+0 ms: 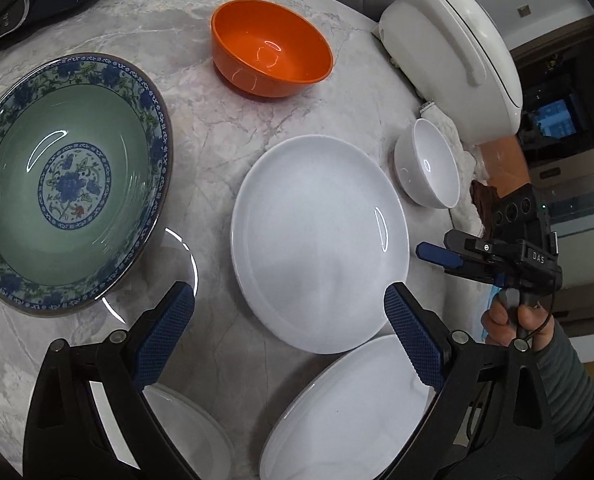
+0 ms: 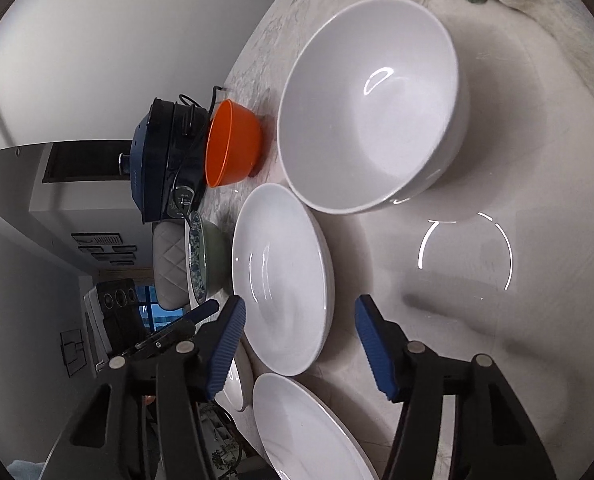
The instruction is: Organize plates and bowls
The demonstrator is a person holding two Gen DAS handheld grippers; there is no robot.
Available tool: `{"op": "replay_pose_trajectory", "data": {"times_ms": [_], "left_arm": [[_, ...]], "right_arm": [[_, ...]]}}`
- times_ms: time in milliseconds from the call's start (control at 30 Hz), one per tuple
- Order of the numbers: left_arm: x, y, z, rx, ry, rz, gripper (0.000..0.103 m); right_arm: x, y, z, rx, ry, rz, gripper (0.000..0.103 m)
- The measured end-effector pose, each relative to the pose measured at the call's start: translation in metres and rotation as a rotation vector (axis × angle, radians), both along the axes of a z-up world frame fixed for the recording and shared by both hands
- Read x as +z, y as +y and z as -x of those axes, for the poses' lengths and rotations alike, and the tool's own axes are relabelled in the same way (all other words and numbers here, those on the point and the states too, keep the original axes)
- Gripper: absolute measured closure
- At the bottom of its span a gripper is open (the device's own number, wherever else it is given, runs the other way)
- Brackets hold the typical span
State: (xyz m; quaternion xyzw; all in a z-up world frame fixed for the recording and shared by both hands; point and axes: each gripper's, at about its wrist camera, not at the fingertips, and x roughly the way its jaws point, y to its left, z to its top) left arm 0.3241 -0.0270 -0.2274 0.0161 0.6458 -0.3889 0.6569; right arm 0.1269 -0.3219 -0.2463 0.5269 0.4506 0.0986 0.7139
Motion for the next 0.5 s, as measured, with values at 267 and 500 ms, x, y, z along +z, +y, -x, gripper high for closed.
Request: {"op": "replay_pose_trajectory", "data": {"times_ms": [267, 500], "left_arm": [[-0.021, -0.010, -0.008, -0.013, 0.015, -0.032, 0.040], [-0.029, -0.022, -0.015, -0.029, 0.028, -0.038, 0.049]], "right_arm": [[-0.008, 0.002, -0.009, 0.012, 0.025, 0.034, 0.050], [-0.010, 0.006, -0.021, 0.048, 0.026, 0.060, 0.057]]}}
